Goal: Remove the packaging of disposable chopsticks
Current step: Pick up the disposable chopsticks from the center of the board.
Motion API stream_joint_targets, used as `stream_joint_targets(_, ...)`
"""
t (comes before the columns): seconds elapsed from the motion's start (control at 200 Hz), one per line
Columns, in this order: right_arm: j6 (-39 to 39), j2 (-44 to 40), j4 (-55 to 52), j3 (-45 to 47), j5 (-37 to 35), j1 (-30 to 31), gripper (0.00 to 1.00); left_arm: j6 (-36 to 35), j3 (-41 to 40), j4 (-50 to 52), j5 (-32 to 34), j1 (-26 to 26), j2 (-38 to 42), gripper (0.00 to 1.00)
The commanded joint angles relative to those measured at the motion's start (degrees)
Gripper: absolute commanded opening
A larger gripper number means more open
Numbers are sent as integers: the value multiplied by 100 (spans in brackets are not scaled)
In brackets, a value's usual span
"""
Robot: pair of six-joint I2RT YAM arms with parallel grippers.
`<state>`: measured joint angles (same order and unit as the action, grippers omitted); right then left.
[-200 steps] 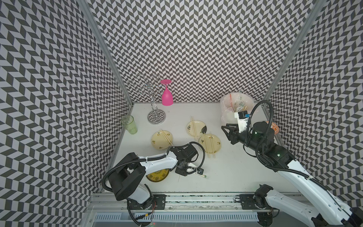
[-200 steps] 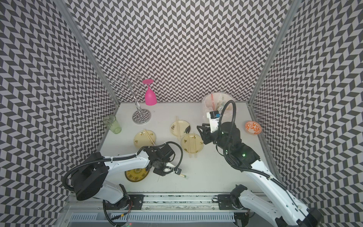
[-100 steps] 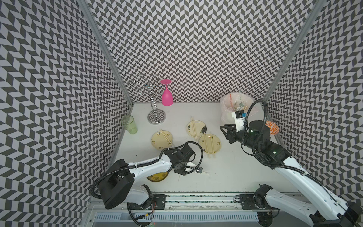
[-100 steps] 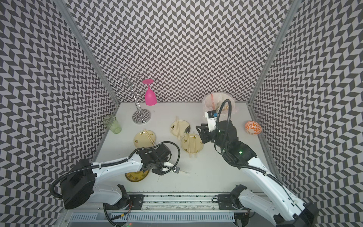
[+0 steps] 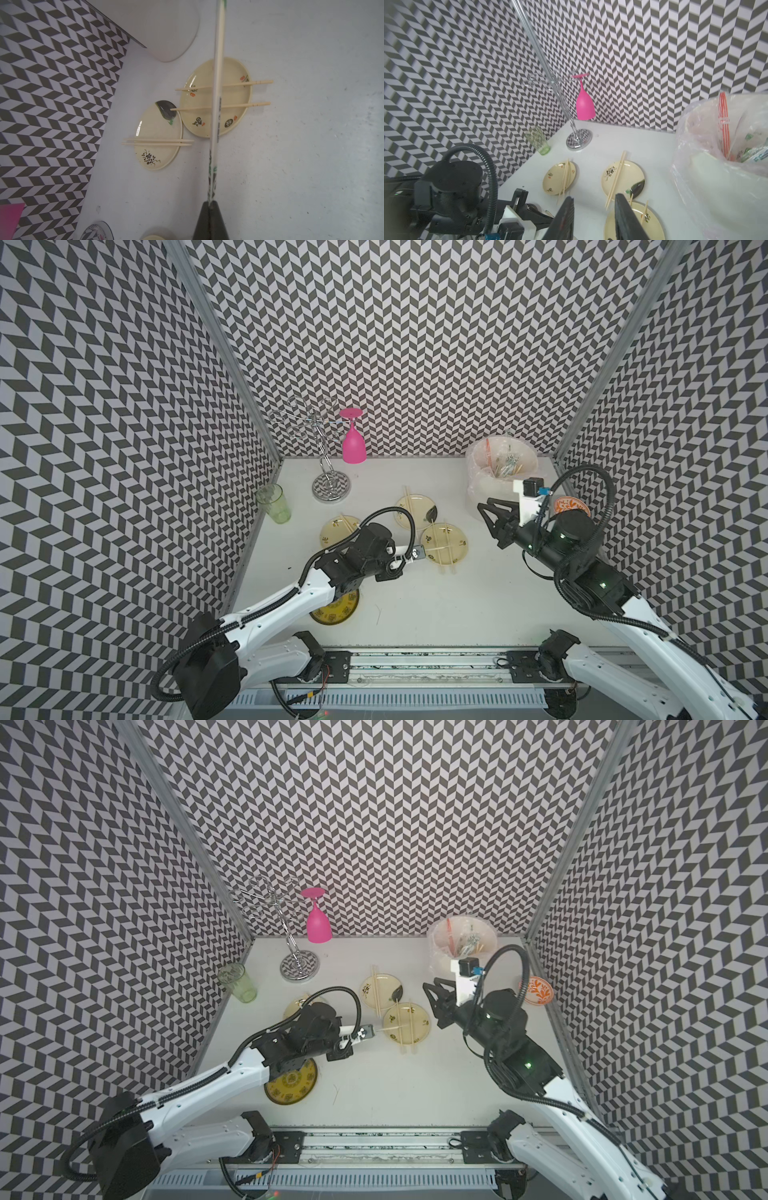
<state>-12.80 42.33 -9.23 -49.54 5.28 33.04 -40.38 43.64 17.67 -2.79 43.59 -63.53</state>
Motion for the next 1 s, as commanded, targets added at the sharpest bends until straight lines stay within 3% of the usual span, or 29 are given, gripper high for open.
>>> stream_joint_targets(0.0,225,-389,1201,245,415,-3,33,767,105,-864,-546,-167,472,0)
stream_joint_targets(0.105,387,-594,1830,601,1008,1,34,1405,200,-1409,-1080,-329,830,0)
stream_joint_targets(0.18,354,-601,2366,898,1557,3,43,1792,288,-1715,-1519,-377,1011,0)
stream_joint_targets(0.39,222,75,3421,1050,3369,59,54,2548,455,-2201,-2465,-397,1235,0)
stream_joint_targets(0.531,598,490,3251,648,3484,498,63,3123,407,-2514,-2902,-411,1267,0)
stream_joint_targets(0.731,1043,1024,2834,-20,3382,1127,64,3530,388,-2699,-3120,-413,1260,0)
stream_joint_targets(0.996,983,1463,2827,-403,2949,1170,61,3553,203,-2820,-3459,-413,1400,0)
